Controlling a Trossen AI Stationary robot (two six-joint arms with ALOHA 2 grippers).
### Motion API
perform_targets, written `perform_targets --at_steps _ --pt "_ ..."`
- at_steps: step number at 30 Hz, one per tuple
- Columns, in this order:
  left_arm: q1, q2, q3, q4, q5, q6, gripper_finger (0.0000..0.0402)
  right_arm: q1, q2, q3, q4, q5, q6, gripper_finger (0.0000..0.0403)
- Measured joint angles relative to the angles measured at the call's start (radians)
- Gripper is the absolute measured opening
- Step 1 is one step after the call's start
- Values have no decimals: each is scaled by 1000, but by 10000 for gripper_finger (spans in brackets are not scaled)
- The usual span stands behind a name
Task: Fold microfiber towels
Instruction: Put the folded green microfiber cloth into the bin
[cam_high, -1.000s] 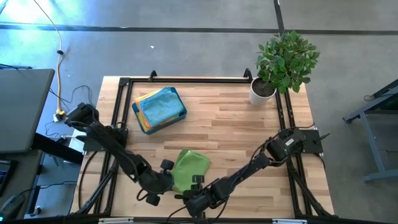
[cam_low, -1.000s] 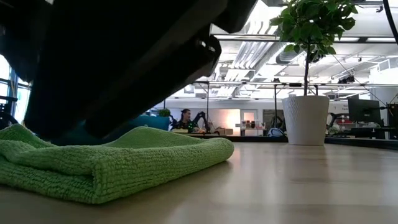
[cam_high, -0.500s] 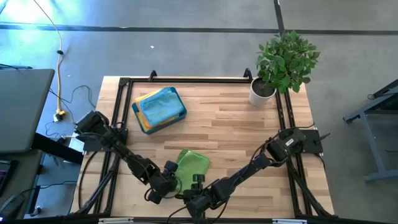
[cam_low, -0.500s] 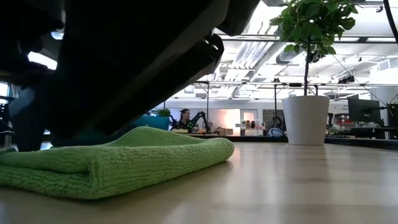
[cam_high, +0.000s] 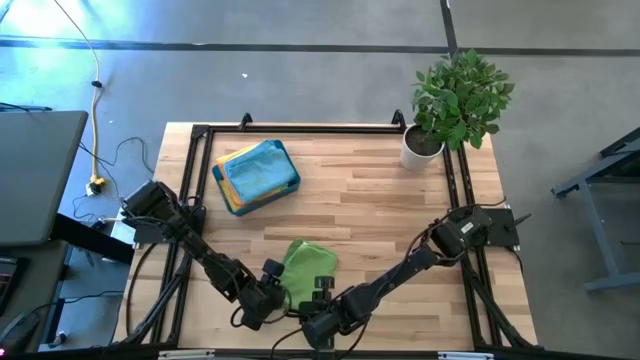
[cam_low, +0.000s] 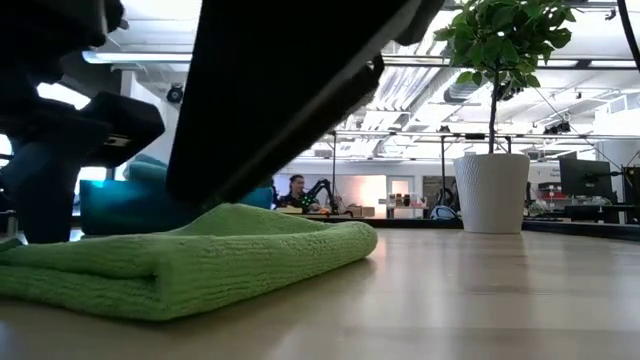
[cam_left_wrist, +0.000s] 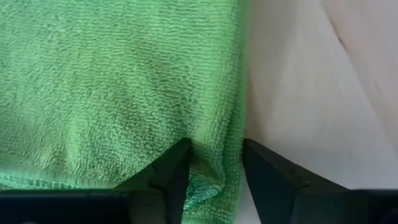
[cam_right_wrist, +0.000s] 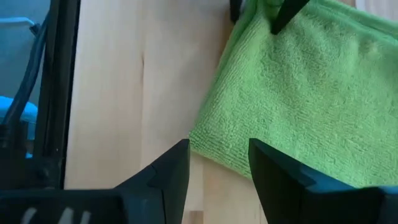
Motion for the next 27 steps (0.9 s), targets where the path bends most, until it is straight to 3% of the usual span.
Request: perform_targets --at_steps 11,17,27 --pt "11 3 -2 -3 -36 -77 9 6 -13 0 -100 3 37 151" --pt "19 -7 54 -59 18 -112 6 8 -61 0 -233 24 64 120" --pt "134 -11 279 -338 188 -133 2 55 -189 0 -580 151 181 103"
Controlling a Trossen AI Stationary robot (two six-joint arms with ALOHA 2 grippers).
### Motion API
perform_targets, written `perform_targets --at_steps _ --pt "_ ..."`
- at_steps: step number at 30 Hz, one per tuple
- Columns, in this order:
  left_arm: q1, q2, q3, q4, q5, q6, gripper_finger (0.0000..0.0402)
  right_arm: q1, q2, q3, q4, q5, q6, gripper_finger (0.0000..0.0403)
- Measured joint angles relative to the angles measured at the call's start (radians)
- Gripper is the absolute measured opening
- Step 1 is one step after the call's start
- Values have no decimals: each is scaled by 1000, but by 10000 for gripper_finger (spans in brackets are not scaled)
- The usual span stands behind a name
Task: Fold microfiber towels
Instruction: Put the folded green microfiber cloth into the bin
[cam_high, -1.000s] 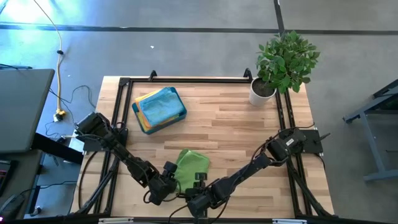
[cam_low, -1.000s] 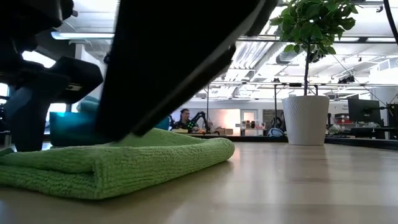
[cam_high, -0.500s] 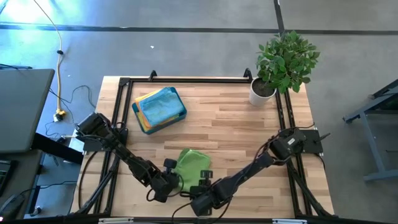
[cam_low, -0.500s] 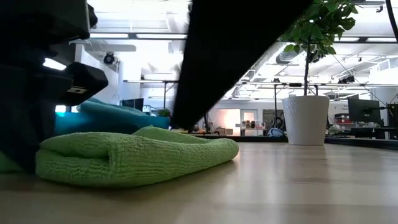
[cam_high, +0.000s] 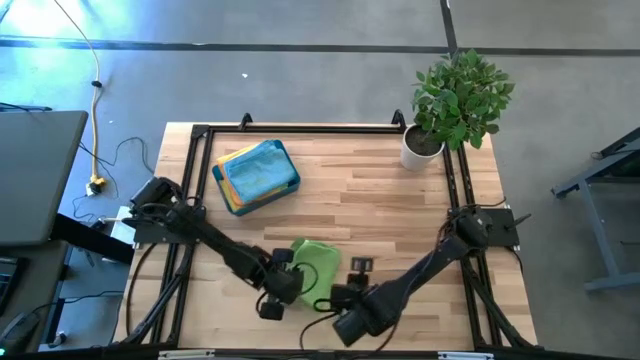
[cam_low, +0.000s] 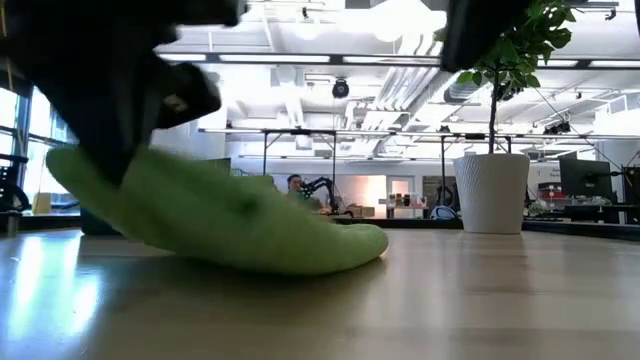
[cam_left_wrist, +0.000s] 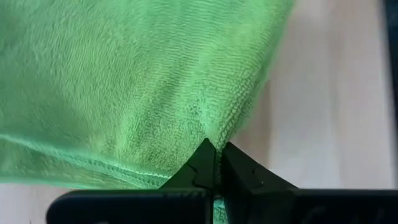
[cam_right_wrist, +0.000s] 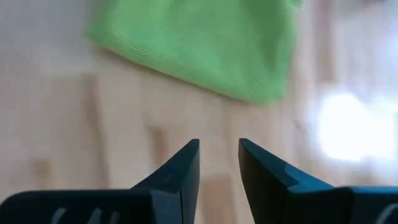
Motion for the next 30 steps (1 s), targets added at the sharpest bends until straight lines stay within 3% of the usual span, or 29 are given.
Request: perform_targets --at_steps 6,10,14,17,24,30 --pt "109 -3 97 -23 269 22 1 32 -62 0 -254 79 163 102" --pt "190 -3 153 -34 392 8 0 71 -146 -79 -213 133 213 102" --pt "281 -4 223 -91 397 -4 0 100 -286 -271 -197 158 382 102" --pt "357 -5 261 -106 387 -34 0 130 -414 -443 -56 162 477 102" --pt "537 -5 333 -98 327 -159 0 165 -613 -770 335 236 492 102" --pt "682 -6 387 -69 245 -228 0 152 -656 -911 476 236 489 102"
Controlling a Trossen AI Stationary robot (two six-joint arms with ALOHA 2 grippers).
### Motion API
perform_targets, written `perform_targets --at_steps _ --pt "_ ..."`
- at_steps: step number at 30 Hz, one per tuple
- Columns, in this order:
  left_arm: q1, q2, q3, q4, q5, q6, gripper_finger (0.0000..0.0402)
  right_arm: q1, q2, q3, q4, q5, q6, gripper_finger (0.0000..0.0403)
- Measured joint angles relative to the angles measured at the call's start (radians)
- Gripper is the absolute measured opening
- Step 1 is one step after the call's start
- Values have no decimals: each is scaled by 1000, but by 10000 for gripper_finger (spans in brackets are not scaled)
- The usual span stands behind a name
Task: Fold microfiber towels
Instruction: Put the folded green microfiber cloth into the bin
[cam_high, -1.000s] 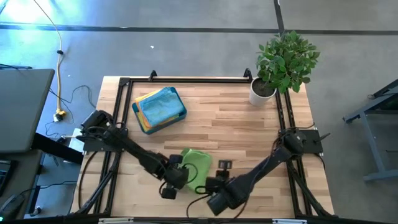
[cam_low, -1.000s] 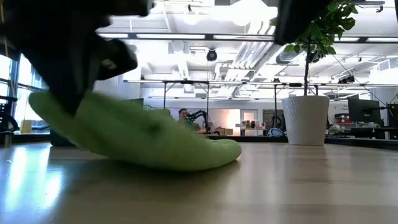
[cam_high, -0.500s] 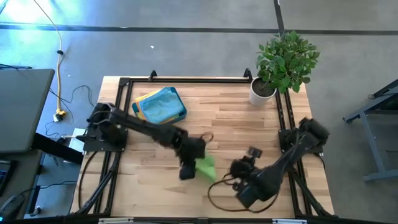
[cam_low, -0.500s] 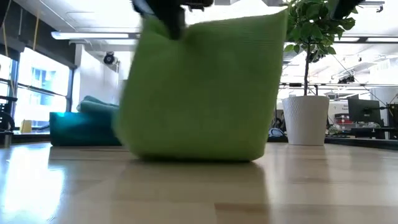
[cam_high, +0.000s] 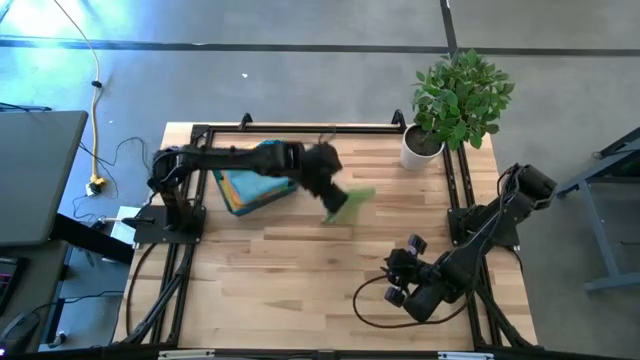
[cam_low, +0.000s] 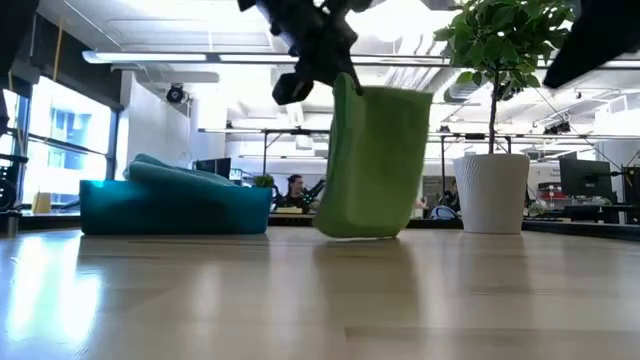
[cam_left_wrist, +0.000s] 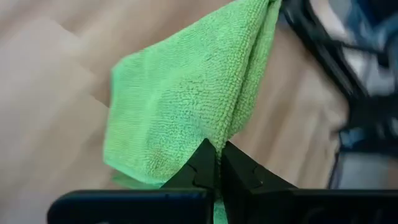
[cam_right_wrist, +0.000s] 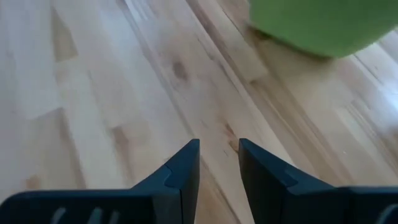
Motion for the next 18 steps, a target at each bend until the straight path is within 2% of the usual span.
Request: perform_targets --at_steps 5,14,18 --pt "120 0 11 -21 -98 -59 0 0 0 -50 18 -1 -1 102" --pt "261 0 10 -235 -380 -226 0 -6 0 -67 -14 1 -99 102" --pt "296 -15 10 -354 -418 -215 1 -36 -29 -67 -77 7 -69 102"
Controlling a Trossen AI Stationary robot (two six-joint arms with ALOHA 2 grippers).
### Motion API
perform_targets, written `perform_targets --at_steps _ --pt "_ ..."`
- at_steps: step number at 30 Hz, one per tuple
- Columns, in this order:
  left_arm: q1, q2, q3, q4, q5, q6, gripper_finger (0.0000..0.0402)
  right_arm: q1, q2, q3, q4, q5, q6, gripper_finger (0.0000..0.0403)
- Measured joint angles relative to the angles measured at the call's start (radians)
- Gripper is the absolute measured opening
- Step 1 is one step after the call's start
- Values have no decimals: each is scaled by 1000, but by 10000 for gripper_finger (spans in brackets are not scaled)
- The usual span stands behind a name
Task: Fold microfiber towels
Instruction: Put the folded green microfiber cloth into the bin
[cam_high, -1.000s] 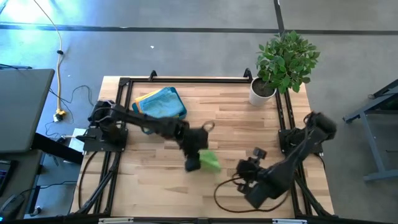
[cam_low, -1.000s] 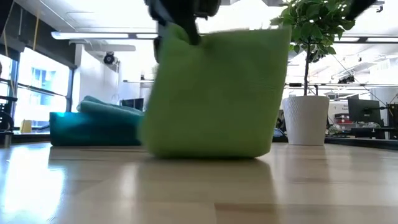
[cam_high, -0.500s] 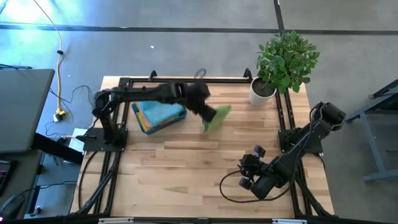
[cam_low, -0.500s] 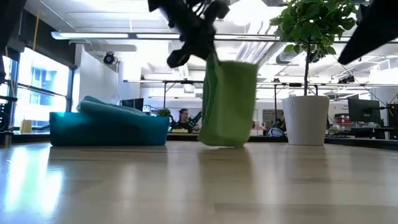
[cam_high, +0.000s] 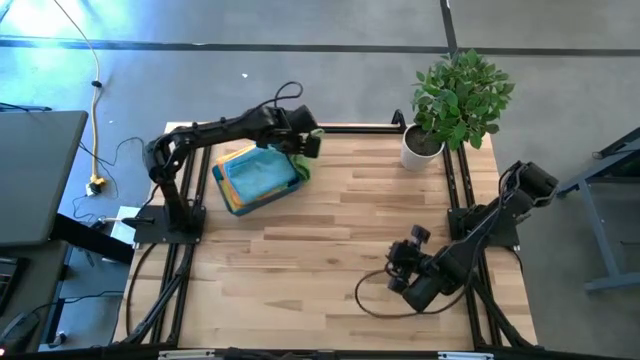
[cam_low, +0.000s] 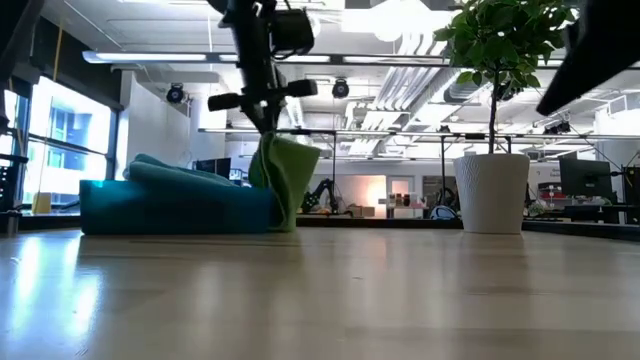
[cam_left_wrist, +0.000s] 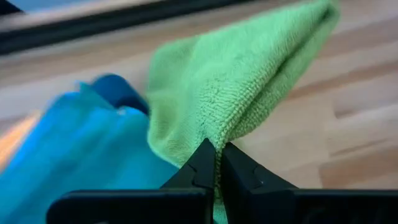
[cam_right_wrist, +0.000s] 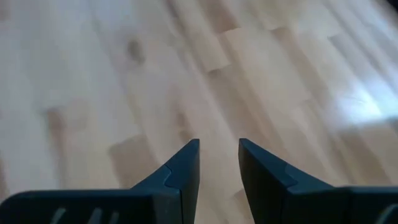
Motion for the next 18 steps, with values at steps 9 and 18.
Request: perform_targets --at_steps 9,18 --pt "-5 -128 0 249 -102 -213 4 -88 -58 -15 -41 31 56 102" --pt "-107 -143 0 197 -313 -631 5 -95 -61 -70 50 18 54 102"
